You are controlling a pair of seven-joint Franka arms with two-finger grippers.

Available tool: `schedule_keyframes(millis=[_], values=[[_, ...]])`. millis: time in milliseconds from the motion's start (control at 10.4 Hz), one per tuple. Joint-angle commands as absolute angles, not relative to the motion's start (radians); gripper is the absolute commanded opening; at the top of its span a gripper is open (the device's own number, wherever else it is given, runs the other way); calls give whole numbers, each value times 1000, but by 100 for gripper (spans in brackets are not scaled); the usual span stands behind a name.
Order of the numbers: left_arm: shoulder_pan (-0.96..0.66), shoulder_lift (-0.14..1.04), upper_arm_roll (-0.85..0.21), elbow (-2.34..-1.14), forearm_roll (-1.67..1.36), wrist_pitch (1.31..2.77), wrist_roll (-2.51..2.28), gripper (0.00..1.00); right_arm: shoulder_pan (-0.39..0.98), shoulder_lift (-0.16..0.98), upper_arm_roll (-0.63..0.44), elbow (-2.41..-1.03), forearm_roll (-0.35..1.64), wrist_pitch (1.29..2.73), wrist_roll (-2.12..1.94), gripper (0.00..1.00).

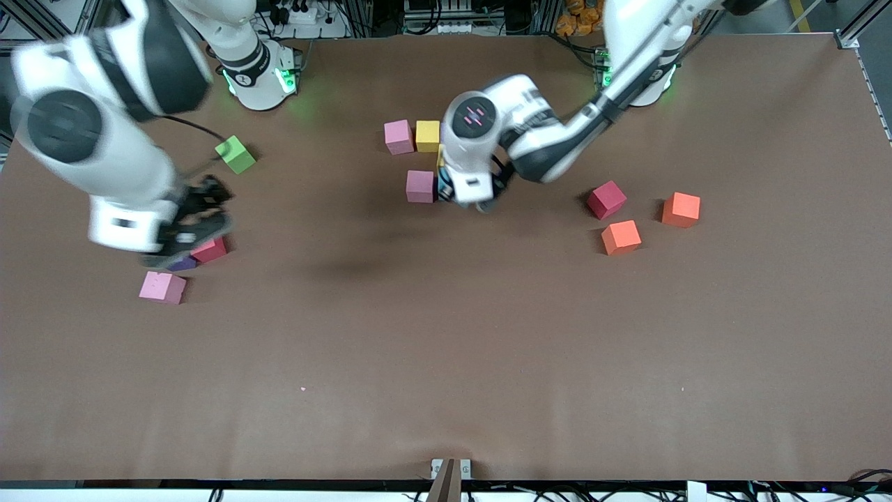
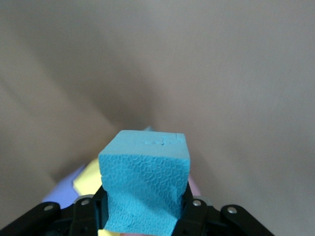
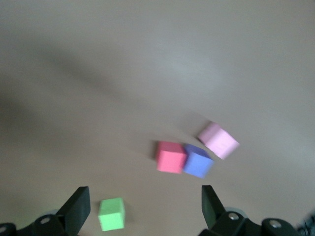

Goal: Form number 2 with 11 blocks

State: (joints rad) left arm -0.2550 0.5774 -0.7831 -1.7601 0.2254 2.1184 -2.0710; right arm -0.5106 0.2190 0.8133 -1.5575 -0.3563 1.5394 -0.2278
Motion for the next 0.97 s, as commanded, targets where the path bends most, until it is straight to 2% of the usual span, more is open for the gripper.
schedule_keyframes(millis=[0, 193, 386, 579, 869], values=[[-378, 641, -772, -1652, 227, 2100, -2240, 14, -489, 146, 639, -1558, -319, 1516, -283, 100], [-495, 676, -756, -1602, 239, 2105, -2420, 14, -477, 152, 533, -1603, -284, 1548, -290, 100], [-636, 696, -627, -1531, 232, 2123, -2527, 14, -480, 158, 430, -1702, -189, 1639, -189, 100], [-744, 721, -510, -1461, 230, 2169, -2621, 14, -480, 163, 378, -1800, -97, 1770, -189, 100], [-842, 741, -385, -1418, 232, 2270, -2733, 14, -476, 158, 368, -1997, -97, 1987, -195, 100]])
